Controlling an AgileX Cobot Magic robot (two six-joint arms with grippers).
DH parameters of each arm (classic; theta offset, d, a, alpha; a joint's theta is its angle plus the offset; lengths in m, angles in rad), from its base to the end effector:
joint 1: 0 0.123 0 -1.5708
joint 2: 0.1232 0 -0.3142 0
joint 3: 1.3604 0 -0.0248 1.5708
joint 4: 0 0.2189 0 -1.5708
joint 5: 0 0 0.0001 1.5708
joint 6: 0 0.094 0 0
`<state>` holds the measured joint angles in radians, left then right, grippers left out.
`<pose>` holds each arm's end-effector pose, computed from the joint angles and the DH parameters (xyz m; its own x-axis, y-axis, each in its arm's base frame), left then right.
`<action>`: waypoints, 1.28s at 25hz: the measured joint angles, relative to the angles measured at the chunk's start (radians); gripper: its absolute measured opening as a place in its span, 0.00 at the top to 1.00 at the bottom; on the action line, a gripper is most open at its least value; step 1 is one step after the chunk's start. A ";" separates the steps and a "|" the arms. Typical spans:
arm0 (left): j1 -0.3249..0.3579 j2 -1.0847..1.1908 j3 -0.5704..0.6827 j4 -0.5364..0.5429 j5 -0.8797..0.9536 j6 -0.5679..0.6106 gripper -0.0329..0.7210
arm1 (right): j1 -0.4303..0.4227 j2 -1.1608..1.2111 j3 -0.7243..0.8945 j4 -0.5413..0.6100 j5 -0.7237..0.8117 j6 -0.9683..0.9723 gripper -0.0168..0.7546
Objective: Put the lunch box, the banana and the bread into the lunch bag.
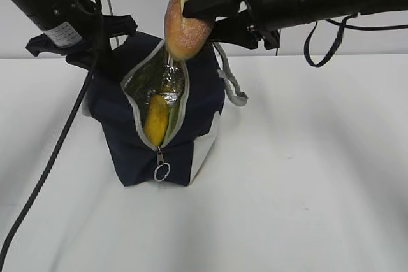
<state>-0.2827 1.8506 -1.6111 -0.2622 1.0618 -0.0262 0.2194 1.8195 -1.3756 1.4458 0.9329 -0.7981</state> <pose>0.3556 -0.1255 0.3180 -0.9384 0.1148 -0.3259 0.2071 0.9418 -0.2648 0.3517 0.1552 0.3342 -0.8430 0.1431 -0.5185 -0.4192 0.4292 0.8001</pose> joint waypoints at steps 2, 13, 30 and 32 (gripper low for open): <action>0.000 0.000 0.000 0.000 -0.001 0.000 0.96 | 0.008 0.035 -0.026 0.001 -0.002 0.000 0.43; 0.000 0.000 0.000 -0.003 -0.008 0.000 0.96 | 0.072 0.162 -0.103 -0.018 -0.006 0.007 0.43; 0.000 0.000 0.000 -0.005 -0.009 0.000 0.96 | 0.072 0.204 -0.105 -0.030 0.013 0.032 0.16; 0.000 0.000 0.000 -0.005 -0.009 0.000 0.96 | 0.072 0.204 -0.105 -0.026 0.023 0.032 0.16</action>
<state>-0.2827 1.8506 -1.6111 -0.2670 1.0532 -0.0262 0.2911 2.0232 -1.4810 1.4196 0.9556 -0.7657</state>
